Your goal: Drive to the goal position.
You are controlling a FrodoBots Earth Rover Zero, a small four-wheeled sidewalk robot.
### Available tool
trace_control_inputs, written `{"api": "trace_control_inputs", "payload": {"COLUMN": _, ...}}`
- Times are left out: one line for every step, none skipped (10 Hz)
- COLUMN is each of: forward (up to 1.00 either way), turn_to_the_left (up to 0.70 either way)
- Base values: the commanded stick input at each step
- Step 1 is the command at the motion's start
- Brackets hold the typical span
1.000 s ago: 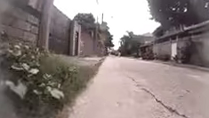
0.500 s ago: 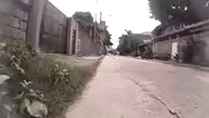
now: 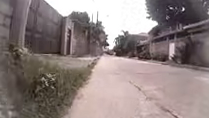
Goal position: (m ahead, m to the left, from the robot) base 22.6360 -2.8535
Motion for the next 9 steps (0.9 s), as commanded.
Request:
{"api": "trace_control_inputs", "payload": {"forward": 0.70, "turn_to_the_left": 0.00}}
{"api": "trace_control_inputs", "payload": {"forward": 0.70, "turn_to_the_left": 0.00}}
{"api": "trace_control_inputs", "payload": {"forward": 0.70, "turn_to_the_left": 0.00}}
{"api": "trace_control_inputs", "payload": {"forward": 0.70, "turn_to_the_left": 0.00}}
{"api": "trace_control_inputs", "payload": {"forward": 0.70, "turn_to_the_left": 0.00}}
{"api": "trace_control_inputs", "payload": {"forward": 0.70, "turn_to_the_left": 0.00}}
{"api": "trace_control_inputs", "payload": {"forward": 0.70, "turn_to_the_left": 0.00}}
{"api": "trace_control_inputs", "payload": {"forward": 0.70, "turn_to_the_left": 0.00}}
{"api": "trace_control_inputs", "payload": {"forward": 0.70, "turn_to_the_left": 0.00}}
